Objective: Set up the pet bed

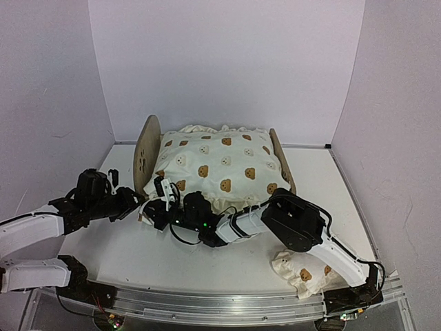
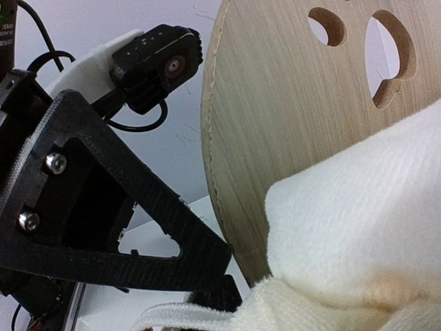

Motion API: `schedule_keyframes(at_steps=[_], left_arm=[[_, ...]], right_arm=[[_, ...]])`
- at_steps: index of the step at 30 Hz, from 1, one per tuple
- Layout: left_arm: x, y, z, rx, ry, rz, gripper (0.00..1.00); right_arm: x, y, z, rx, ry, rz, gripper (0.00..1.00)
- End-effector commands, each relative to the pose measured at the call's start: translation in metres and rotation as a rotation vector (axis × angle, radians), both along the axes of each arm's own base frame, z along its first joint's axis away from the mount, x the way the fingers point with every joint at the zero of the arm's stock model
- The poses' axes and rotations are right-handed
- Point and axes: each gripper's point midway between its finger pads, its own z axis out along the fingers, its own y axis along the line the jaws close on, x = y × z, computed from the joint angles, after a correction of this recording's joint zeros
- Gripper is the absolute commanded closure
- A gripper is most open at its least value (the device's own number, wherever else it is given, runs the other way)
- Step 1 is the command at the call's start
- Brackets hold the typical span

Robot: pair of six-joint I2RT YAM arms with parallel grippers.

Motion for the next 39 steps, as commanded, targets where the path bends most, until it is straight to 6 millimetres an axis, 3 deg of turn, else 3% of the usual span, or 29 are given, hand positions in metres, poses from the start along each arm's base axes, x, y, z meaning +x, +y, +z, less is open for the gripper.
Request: schedule_keyframes(at_steps=[1, 8, 18, 23, 27, 29, 34, 39], left_arm=[[0.011, 0.000, 0.007, -0.048, -0.042, 0.040, 0.61], [0.012, 0.005, 0.001, -0.062, -0.022, 0.088, 0.67], [0.013, 0.001, 0.011, -0.143, -0.077, 0.090, 1.00], [0.011, 0.002, 0.012, -0.143, -0.086, 0.087, 1.00], [0.011, 0.001, 0.010, -0.138, -0.081, 0.081, 1.00], [0.011, 0.001, 0.012, -0.134, -0.091, 0.079, 1.00], [0.011, 0.002, 0.017, -0.134, -0.107, 0.075, 1.00], [0.011, 0.002, 0.017, -0.128, -0.108, 0.074, 1.00]], right_arm=[[0.005, -0.001, 0.027, 0.090, -0.050, 0.002, 1.00], [0.001, -0.001, 0.031, 0.112, -0.040, 0.027, 1.00], [0.004, -0.005, 0.034, 0.122, 0.007, 0.005, 0.99], [0.013, -0.030, -0.008, -0.084, 0.184, -0.113, 0.77], [0.003, -0.055, -0.023, -0.233, 0.253, -0.135, 0.62], [-0.007, -0.062, -0.020, -0.290, 0.236, -0.105, 0.57], [-0.044, -0.055, -0.023, -0.336, 0.096, 0.118, 0.41], [-0.036, -0.038, -0.018, -0.340, -0.008, 0.100, 0.32]])
